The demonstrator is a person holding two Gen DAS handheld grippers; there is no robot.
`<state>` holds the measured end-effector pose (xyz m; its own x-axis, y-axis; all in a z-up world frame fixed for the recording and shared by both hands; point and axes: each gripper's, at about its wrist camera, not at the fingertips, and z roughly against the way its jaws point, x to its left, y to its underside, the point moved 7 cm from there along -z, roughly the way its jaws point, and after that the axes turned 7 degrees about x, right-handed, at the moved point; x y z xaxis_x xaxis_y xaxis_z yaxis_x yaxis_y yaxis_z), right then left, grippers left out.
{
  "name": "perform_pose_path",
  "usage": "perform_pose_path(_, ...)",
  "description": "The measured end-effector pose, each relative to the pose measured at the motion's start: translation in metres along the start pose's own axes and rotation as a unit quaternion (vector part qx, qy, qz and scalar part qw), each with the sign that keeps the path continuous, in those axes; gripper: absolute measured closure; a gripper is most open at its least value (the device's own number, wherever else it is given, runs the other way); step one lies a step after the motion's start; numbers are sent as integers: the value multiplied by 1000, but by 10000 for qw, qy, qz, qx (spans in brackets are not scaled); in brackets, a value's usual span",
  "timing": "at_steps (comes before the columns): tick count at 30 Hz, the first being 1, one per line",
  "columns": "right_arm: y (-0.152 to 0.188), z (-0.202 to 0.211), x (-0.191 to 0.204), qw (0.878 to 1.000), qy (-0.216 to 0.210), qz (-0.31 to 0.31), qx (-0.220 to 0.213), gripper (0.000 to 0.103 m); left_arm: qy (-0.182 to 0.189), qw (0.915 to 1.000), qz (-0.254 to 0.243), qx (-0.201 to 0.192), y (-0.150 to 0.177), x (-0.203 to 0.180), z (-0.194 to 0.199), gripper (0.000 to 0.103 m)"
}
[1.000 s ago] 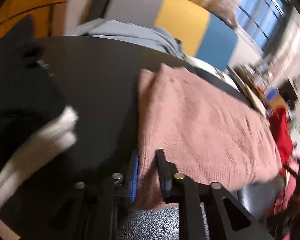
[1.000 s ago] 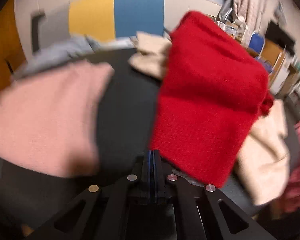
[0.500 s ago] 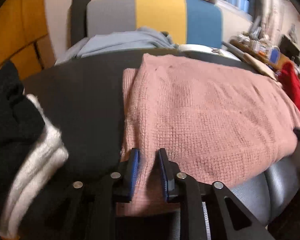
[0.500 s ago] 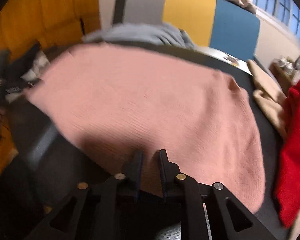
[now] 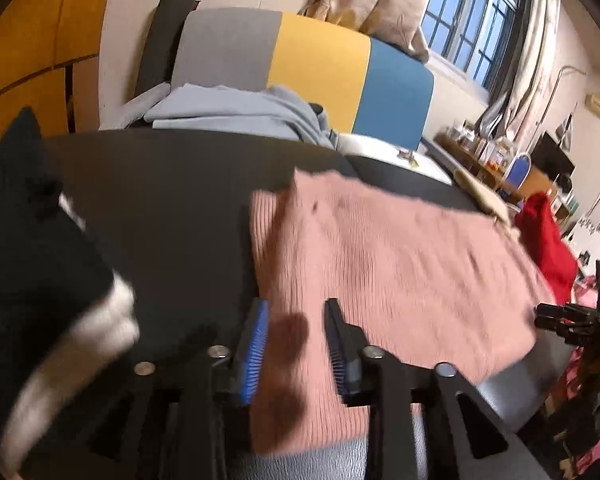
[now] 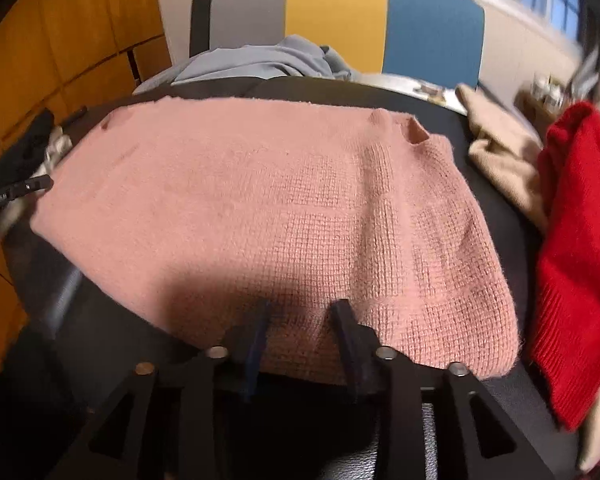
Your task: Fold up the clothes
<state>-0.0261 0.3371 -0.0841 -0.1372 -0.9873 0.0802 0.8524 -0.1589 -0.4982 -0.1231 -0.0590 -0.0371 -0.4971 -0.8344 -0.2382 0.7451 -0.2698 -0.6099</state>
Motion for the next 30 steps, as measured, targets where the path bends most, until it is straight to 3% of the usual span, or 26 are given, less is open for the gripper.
perform_pose_path(1,-5,4,1,10000,-47,-15,-86,36,-34,10000,12,20,-7,3,-1,67)
perform_pose_path(2,-13,9,1,9997,-72,8,-220,30,-28,9999,22,118,-13,7,-7,64)
perform_pose_path(5,-35,14,-7,9990,-75,-13,-448,26,79,9987,166,469,-27,19,-28,51)
perform_pose_path(7,-50,15,-17,9984,-70,-77,-556,23,168,9969,298,702,-33,23,-45,50)
perform_pose_path(12,-73,2,-63,9970,-138,-524,-557,23,477,9910,734,1013,-52,33,-79,48)
perform_pose_path(16,-69,-14,-88,9943,-366,-916,-395,23,719,9860,841,1249,-52,28,-100,47)
perform_pose_path(19,-59,-20,-94,9930,-459,-1018,-374,22,714,9871,740,1230,-50,22,-101,47)
perform_pose_path(21,-56,-21,-94,9927,-513,-1023,-374,21,720,9865,697,1299,-49,21,-101,59)
perform_pose_path(22,-57,-20,-95,9926,-552,-1020,-361,21,769,9851,690,1372,-49,22,-101,84)
perform_pose_path(23,-57,-18,-95,9924,-592,-1017,-347,21,849,9834,742,1422,-51,24,-100,86)
perform_pose_path(25,-62,-10,-92,9938,-644,-830,-354,26,848,9828,720,1476,-54,27,-97,87)
perform_pose_path(28,-72,0,-84,9972,-608,-325,-276,56,715,9846,761,1406,-61,35,-92,87)
perform_pose_path(30,-81,1,-78,9984,-542,23,-165,61,641,9854,848,1333,-66,42,-89,88)
